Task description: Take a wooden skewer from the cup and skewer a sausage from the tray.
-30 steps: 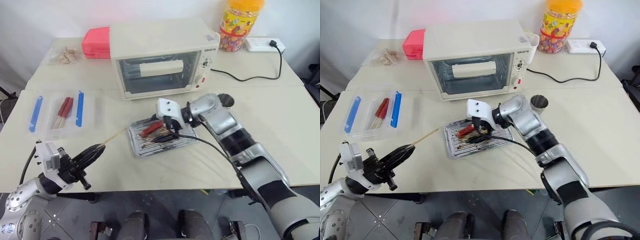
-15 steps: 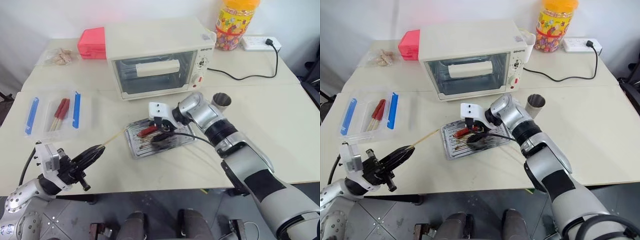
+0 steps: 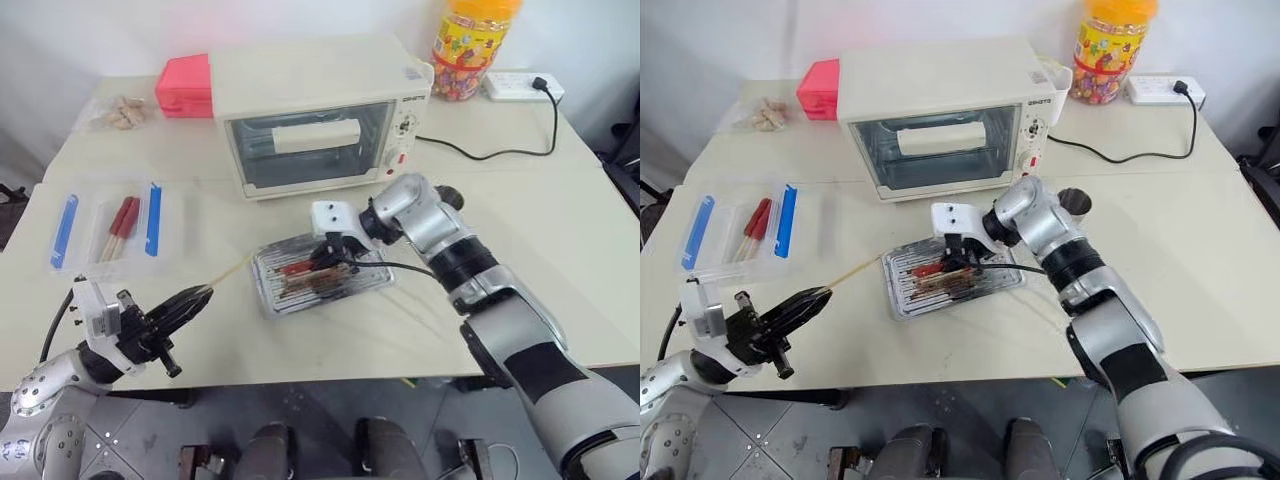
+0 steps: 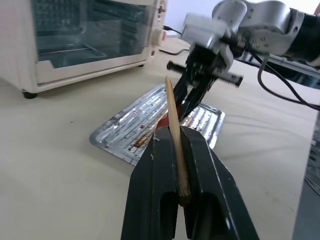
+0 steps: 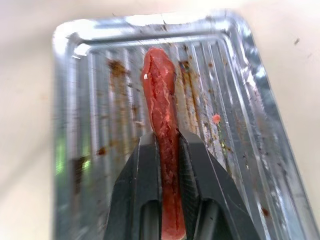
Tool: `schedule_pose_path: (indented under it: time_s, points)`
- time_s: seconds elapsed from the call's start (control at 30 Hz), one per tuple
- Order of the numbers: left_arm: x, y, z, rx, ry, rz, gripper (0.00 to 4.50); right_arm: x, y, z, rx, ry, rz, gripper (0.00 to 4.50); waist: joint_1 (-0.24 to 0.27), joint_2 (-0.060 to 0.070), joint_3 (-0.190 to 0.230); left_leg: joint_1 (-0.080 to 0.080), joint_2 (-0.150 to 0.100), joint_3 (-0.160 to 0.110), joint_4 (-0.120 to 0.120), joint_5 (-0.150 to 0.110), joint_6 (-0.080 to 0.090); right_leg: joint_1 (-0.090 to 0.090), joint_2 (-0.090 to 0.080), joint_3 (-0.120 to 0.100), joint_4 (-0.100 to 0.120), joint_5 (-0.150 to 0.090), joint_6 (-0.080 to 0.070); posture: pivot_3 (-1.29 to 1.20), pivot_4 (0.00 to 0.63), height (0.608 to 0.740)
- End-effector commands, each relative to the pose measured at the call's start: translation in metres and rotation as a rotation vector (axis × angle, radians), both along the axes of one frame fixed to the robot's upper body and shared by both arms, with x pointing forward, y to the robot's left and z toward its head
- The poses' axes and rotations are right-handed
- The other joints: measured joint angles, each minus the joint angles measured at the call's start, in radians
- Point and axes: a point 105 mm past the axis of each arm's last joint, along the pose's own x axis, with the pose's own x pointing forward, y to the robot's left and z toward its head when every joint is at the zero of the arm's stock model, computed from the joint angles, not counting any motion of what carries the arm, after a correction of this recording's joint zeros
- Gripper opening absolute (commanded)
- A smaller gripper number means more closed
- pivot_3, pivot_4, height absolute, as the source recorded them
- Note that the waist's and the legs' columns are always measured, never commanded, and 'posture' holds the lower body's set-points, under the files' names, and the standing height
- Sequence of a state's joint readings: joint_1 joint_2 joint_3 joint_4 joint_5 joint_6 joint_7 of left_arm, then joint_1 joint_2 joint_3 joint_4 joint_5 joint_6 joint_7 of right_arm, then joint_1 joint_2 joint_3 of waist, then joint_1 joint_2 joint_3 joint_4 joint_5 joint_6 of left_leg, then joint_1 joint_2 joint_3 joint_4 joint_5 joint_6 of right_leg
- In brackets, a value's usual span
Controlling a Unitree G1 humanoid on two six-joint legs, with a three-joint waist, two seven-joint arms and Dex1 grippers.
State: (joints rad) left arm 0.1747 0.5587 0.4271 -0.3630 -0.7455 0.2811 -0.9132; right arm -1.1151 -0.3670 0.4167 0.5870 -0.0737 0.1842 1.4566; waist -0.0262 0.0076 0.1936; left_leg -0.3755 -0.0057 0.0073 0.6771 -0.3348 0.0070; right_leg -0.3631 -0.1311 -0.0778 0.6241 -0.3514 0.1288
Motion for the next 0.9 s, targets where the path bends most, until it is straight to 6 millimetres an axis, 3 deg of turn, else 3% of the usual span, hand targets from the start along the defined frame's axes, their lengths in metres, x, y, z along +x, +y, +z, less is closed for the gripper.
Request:
schedule_pose_path:
  time_s: [0.03, 0.13, 0.3, 0.47, 0.6, 0.9]
  points:
    - [0.000, -0.011, 0.004, 0.034, -0.028, -0.086, 0.00, -0.016, -0.023, 0.024, 0.048, -0.034, 0.025, 0.14, 0.002, 0.000, 0.000, 0.000, 0.000, 0.000, 0.000, 0.000, 0.000, 0.000, 0.000, 0.000, 0.000, 0.000, 0.000, 0.00, 0.150, 0.740]
    - [0.003, -0.028, 0.000, 0.079, -0.020, -0.209, 0.00, -0.027, -0.064, 0.026, 0.016, -0.048, -0.041, 0.14, 0.007, 0.000, 0.000, 0.000, -0.001, 0.000, 0.000, 0.000, 0.000, 0.002, 0.000, -0.001, -0.002, 0.000, 0.000, 0.00, 0.150, 0.740]
    - [0.012, -0.051, -0.010, 0.136, 0.012, -0.370, 0.00, -0.040, -0.107, 0.023, -0.010, -0.069, -0.167, 0.14, -0.001, 0.000, 0.000, 0.000, 0.000, 0.002, 0.000, 0.000, 0.000, 0.001, 0.001, -0.001, -0.003, 0.000, 0.000, 0.00, 0.150, 0.740]
    - [0.024, -0.072, -0.022, 0.199, 0.044, -0.491, 0.00, -0.060, -0.130, 0.013, -0.012, -0.057, -0.265, 0.14, 0.003, 0.000, 0.000, 0.001, 0.000, 0.004, -0.001, 0.000, 0.000, 0.001, 0.004, 0.000, -0.002, 0.000, 0.000, 0.00, 0.150, 0.740]
    - [0.031, -0.078, -0.023, 0.196, 0.042, -0.517, 0.00, -0.070, -0.130, 0.009, 0.001, -0.048, -0.316, 0.14, 0.000, 0.000, 0.000, 0.001, 0.000, 0.004, -0.001, 0.000, 0.000, 0.001, 0.004, -0.001, -0.002, 0.000, 0.000, 0.00, 0.150, 0.740]
    - [0.039, -0.093, -0.022, 0.183, 0.018, -0.545, 0.00, -0.083, -0.108, 0.009, 0.051, -0.021, -0.309, 0.14, 0.023, 0.000, 0.001, 0.001, 0.000, 0.003, 0.002, 0.000, 0.001, 0.002, 0.003, -0.001, -0.002, 0.000, 0.001, 0.00, 0.150, 0.740]
